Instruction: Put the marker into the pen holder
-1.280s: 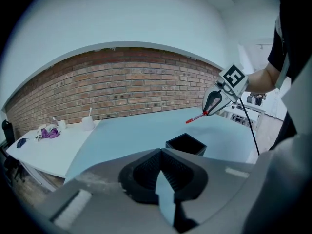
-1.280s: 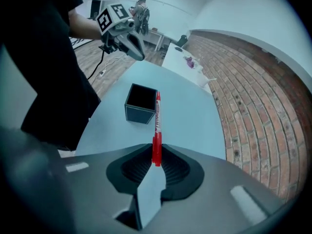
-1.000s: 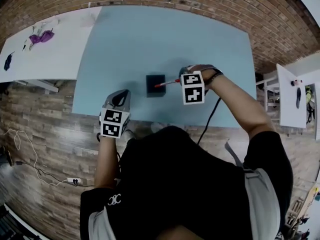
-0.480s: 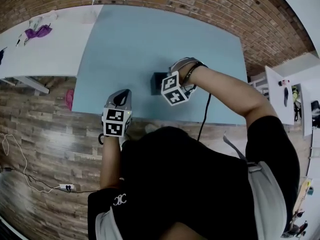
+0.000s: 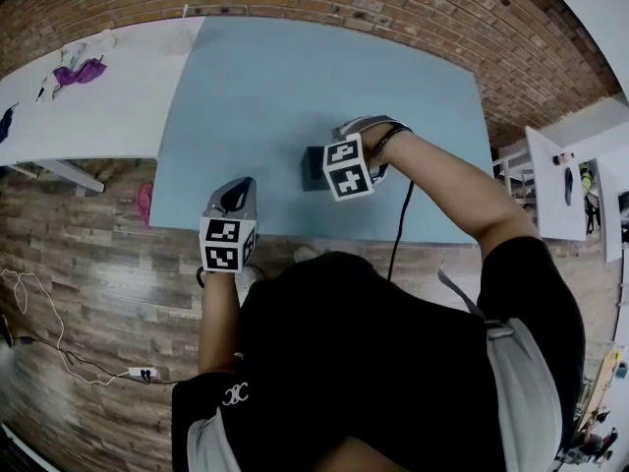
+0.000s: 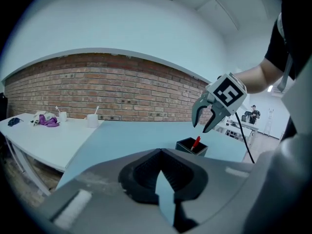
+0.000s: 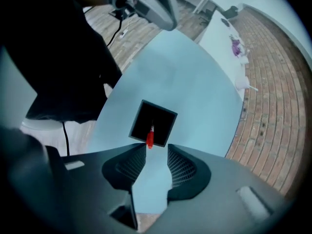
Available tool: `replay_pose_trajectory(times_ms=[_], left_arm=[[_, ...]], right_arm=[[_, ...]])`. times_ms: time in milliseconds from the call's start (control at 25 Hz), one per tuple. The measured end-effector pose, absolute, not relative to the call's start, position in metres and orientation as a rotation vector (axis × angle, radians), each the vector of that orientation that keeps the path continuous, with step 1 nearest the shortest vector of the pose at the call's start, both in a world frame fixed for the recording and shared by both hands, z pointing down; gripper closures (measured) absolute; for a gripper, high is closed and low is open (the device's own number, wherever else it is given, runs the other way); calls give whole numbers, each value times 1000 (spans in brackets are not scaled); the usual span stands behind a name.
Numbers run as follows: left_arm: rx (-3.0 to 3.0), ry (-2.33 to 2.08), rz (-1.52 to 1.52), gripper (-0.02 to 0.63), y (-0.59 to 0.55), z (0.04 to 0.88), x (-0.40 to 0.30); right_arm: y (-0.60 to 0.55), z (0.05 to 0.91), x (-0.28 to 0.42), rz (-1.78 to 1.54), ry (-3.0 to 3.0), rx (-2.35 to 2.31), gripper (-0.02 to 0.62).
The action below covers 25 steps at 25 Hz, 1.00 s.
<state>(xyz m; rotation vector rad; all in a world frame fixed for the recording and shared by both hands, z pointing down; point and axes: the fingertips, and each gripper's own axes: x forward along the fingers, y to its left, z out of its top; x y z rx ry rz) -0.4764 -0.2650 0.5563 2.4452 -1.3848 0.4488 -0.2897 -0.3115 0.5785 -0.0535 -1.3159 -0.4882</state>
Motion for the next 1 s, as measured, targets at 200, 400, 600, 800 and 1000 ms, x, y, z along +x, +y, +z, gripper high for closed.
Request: replay_pose_trajectory(times_ms=[200,400,600,800,1000], left_arm=[[2487,-1357,466,601,-275,545,-471],[2525,-1324,486,601,-294,535,-464],[2585,-1269,502,601,-307,520,-449],[2605,-1246,525,601,-312,515,-440],[2624,-1246,547,601,-316,509,-436]], right_arm=[[-316,542,-287,-253,-1702,212,451],[-340,492,-251,2,-2136,775,538],[-335,476,-204,195,-2375,1241,586],[-315,488,-197,295,-2502,1439,586],[-309,509,-207,315,-2506,1431,588]])
